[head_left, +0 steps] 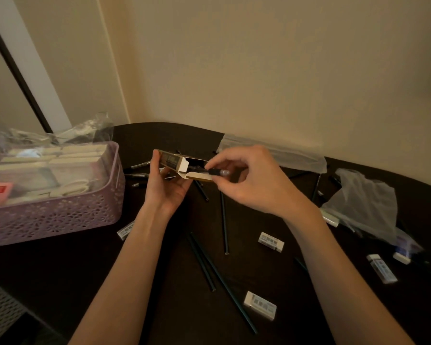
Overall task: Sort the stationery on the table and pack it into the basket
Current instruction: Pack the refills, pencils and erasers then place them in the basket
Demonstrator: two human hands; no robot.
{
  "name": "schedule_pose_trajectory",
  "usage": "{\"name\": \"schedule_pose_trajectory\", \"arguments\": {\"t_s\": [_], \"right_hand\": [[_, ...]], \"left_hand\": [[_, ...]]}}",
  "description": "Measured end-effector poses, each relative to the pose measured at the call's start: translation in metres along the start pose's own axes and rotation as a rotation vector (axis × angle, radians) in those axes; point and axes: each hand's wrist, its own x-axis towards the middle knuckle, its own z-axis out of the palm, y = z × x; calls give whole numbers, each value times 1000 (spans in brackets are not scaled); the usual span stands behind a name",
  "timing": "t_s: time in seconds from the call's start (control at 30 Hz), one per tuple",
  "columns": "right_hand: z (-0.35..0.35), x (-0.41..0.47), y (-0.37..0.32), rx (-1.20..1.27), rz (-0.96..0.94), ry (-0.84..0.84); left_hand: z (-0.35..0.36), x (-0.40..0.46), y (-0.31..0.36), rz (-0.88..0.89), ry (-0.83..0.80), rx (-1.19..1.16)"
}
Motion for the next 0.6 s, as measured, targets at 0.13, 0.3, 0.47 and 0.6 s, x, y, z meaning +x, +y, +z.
{"name": "schedule_pose_trajectory", "arguments": {"t_s": [0.13, 0.3, 0.47, 0.6], "right_hand": [[-2, -1, -4, 140, 45, 0], [1, 1, 0, 44, 8, 95], [3, 3, 8, -106, 3, -10], [5, 5, 11, -151, 35, 9]], "left_hand": [[-2, 0, 1, 1, -1, -6], [-1, 0, 0, -7, 12, 0], [1, 0, -2, -15, 27, 16], [1, -1, -2, -5, 44, 21]]}}
